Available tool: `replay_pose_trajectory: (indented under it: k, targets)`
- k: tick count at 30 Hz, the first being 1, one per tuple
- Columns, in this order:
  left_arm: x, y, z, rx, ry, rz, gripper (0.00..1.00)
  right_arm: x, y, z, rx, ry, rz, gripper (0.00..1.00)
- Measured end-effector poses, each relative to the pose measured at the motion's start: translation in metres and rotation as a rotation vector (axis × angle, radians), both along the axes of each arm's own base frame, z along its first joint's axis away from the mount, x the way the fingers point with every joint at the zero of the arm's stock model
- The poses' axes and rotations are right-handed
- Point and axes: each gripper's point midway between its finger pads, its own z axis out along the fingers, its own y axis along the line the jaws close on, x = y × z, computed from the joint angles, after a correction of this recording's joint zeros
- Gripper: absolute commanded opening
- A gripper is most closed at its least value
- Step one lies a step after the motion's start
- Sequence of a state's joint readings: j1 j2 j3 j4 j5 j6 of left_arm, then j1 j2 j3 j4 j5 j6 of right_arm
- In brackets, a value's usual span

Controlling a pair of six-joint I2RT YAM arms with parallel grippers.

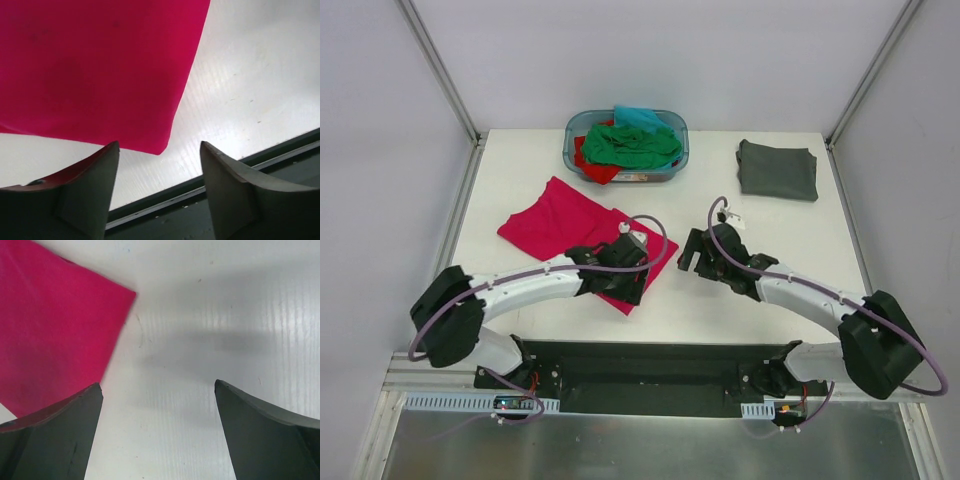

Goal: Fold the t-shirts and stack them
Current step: Fold the folded rectangular tshirt in 1/3 of the way, then grab one side of the 2/3 rectangular tshirt with both arms

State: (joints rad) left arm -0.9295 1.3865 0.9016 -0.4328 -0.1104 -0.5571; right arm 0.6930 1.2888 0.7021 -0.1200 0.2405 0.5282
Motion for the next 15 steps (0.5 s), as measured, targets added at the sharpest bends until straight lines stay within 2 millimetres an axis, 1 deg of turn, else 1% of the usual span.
replay_pose_trajectory:
  k: [2, 4, 8, 10, 12, 15]
  targets:
    - [-0.006, -0.003, -0.017, 0.045, 0.033, -0.029, 0.53, -0.005, 0.000, -0.013, 0.021, 0.020, 0.001, 0.96]
    - [-0.011, -0.003, -0.031, 0.084, 0.059, -0.049, 0.50, 0.001, 0.009, -0.013, 0.052, 0.018, 0.012, 0.96]
    - [-0.013, -0.004, -0.042, 0.110, 0.075, -0.061, 0.45, 0.021, 0.035, -0.004, 0.105, 0.011, 0.039, 0.97]
    - [-0.014, -0.005, -0.045, 0.118, 0.079, -0.063, 0.37, 0.031, 0.047, -0.003, 0.126, 0.013, 0.049, 0.97]
    - [-0.014, -0.005, -0.050, 0.126, 0.084, -0.062, 0.34, 0.035, 0.054, -0.006, 0.136, 0.026, 0.051, 0.98]
    - [-0.013, -0.005, -0.056, 0.148, 0.093, -0.064, 0.27, 0.035, 0.056, -0.014, 0.136, 0.052, 0.045, 0.98]
